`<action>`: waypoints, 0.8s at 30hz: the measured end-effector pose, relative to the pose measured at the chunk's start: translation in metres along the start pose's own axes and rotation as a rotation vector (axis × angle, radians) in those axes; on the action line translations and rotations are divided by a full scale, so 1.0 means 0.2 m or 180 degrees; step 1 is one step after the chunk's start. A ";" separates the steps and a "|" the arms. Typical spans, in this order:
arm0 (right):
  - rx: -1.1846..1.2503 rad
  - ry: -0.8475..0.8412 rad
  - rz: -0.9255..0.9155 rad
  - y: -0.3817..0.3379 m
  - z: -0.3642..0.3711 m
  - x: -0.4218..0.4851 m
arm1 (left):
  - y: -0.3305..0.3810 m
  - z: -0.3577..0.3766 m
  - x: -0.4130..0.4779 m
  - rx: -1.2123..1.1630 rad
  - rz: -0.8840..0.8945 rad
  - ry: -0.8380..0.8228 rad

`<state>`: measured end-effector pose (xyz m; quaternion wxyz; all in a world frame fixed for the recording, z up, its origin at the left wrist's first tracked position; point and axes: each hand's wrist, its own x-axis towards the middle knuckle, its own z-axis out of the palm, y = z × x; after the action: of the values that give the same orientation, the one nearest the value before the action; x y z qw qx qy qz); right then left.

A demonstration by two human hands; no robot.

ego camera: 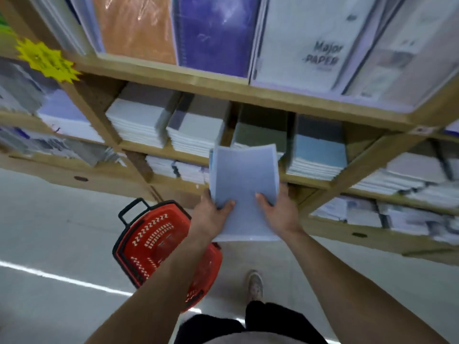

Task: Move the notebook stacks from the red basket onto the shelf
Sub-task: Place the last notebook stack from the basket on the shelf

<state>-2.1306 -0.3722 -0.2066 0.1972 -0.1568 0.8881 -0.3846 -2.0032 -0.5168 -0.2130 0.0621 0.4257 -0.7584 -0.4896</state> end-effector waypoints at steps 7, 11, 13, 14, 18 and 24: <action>0.0266 0.0546 0.0344 0.35 -0.46 0.21 | 0.43 0.50 0.13 -0.0036 0.0176 -0.0436; 0.0388 0.0687 0.0377 0.49 -0.61 0.33 | 0.58 0.71 0.18 0.0130 0.0185 -0.0497; 0.0501 0.0629 0.0373 0.53 -0.67 0.43 | 0.64 0.80 0.24 0.0215 0.0158 -0.0478; 0.0529 0.0610 0.0386 0.54 -0.69 0.47 | 0.66 0.84 0.28 0.0239 0.0132 -0.0480; 0.0680 0.0548 0.0420 0.59 -0.73 0.62 | 0.75 0.94 0.40 0.0329 0.0131 -0.0414; 0.0929 0.0405 0.0614 0.62 -0.81 0.75 | 0.86 1.05 0.52 0.0283 0.0079 -0.0439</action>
<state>-2.3532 -0.2550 -0.2315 0.1972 -0.0160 0.8444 -0.4978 -2.2775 -0.4179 -0.2180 -0.0032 0.3839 -0.7871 -0.4828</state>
